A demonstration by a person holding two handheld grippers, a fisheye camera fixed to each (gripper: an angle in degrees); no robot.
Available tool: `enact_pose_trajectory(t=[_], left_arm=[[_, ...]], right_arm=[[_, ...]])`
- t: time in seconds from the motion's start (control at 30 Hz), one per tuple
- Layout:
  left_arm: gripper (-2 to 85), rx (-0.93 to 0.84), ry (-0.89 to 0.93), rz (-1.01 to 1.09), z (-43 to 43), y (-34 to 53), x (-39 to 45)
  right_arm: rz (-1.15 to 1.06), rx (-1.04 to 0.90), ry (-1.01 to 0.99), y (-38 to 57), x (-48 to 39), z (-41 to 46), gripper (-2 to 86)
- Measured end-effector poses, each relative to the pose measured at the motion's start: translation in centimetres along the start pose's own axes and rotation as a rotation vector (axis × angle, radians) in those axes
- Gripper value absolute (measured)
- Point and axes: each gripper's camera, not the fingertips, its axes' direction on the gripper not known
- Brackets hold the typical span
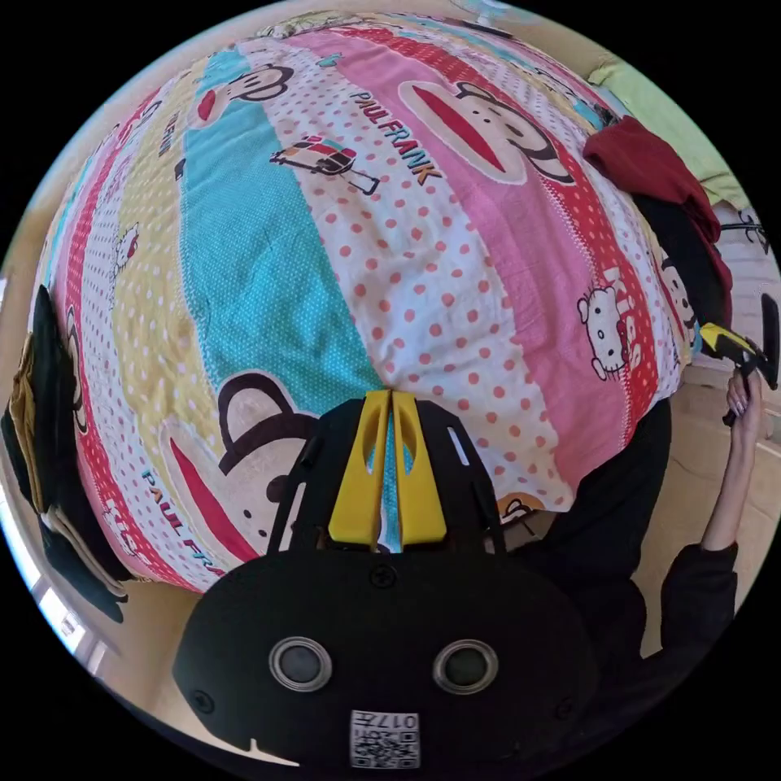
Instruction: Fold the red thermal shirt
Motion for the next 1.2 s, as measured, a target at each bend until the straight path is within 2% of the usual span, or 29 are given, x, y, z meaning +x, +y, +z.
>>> enact_pose_trajectory(t=[0.17, 0.33, 0.4, 0.5, 0.57, 0.63, 0.67, 0.7, 0.77, 0.83, 0.93, 1.07, 1.2], left_arm=[[-1.0, 0.021, 0.005, 0.019, -0.1, 0.5, -0.7], [-1.0, -0.011, -0.020, 0.020, -0.2, 0.2, -1.0], [-1.0, -0.029, -0.009, 0.019, -0.2, 0.0, -1.6], [-1.0, -0.045, 0.049, 0.001, -0.3, 0.0, -3.0], [-1.0, -0.047, 0.086, -0.012, -0.3, 0.2, -3.9], [-1.0, -0.042, 0.118, -0.022, -0.4, 0.4, -4.7], [-1.0, -0.035, 0.135, -0.026, -0.4, 0.7, -5.1], [-1.0, -0.025, 0.152, -0.027, -0.5, 1.1, -5.5], [-1.0, -0.001, 0.180, -0.032, -0.6, 1.8, -6.2], [-1.0, 0.026, 0.192, -0.029, -0.8, 2.6, -6.6], [-1.0, 0.064, 0.165, -0.018, -1.3, 3.7, -6.5], [-1.0, 0.094, 0.096, -0.022, -1.9, 4.8, -5.9], [-1.0, 0.082, 0.017, -0.003, -2.7, 5.4, -5.0]], right_arm=[[0.218, 0.173, 0.169, 4.3, 8.0, -10.4, 10.3], [0.368, 0.417, 0.273, 7.0, 13.8, -18.0, 11.2], [0.410, 0.460, 0.280, 7.4, 15.5, -19.2, 11.0], [0.474, 0.461, 0.265, 7.6, 18.0, -19.4, 8.6], [0.474, 0.435, 0.160, 7.4, 19.1, -18.9, 6.0], [0.420, 0.462, -0.062, 7.4, 19.6, -18.5, 2.6], [0.418, 0.470, -0.091, 7.5, 19.4, -18.5, 2.3], [0.415, 0.483, -0.088, 7.7, 18.7, -19.1, 1.8], [0.426, 0.517, 0.044, 8.4, 17.1, -21.0, 1.7], [0.474, 0.562, 0.261, 9.9, 15.8, -24.2, 2.4], [0.580, 0.515, 0.397, 11.4, 16.7, -26.5, 6.3], [0.558, 0.465, 0.232, 12.1, 18.4, -25.9, 11.2], [0.562, 0.448, 0.158, 11.5, 19.2, -23.9, 7.5]])
